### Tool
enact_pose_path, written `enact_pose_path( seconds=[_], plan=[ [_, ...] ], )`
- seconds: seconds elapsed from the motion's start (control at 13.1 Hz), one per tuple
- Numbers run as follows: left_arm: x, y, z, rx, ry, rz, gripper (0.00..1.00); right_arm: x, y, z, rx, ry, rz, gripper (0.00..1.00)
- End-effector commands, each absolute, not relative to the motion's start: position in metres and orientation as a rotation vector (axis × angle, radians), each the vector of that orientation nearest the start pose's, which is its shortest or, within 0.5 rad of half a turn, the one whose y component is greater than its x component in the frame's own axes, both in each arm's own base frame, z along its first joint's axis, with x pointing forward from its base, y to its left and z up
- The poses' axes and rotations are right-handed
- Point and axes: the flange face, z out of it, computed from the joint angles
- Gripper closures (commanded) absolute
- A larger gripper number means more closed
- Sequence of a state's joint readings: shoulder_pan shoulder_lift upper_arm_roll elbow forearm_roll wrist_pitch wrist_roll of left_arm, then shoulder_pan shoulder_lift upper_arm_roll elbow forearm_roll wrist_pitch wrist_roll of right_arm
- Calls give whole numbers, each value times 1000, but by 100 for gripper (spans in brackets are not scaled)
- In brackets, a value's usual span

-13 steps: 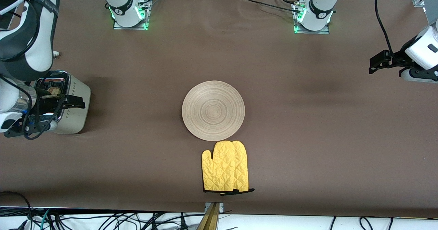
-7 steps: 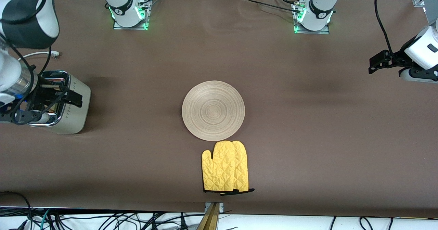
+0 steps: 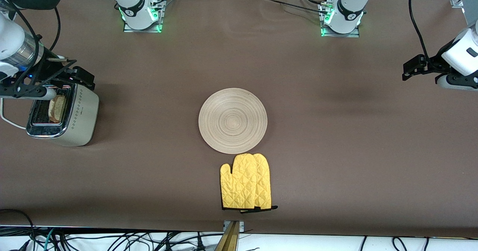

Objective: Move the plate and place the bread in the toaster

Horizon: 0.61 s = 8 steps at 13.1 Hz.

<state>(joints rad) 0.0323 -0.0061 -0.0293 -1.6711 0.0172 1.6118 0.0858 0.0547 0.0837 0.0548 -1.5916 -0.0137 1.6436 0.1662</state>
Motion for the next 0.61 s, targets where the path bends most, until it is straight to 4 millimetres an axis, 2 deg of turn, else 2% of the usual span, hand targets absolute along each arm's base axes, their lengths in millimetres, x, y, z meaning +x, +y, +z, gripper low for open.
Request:
enact_pose_path(
  seconds=[0.0, 0.53],
  plan=[
    [553, 3, 591, -3096, 163, 82, 0, 581, 29, 560, -3163, 170, 61, 0],
    [553, 2, 591, -3096, 167, 82, 0, 586, 26, 564, -3164, 168, 47, 0]
  ],
)
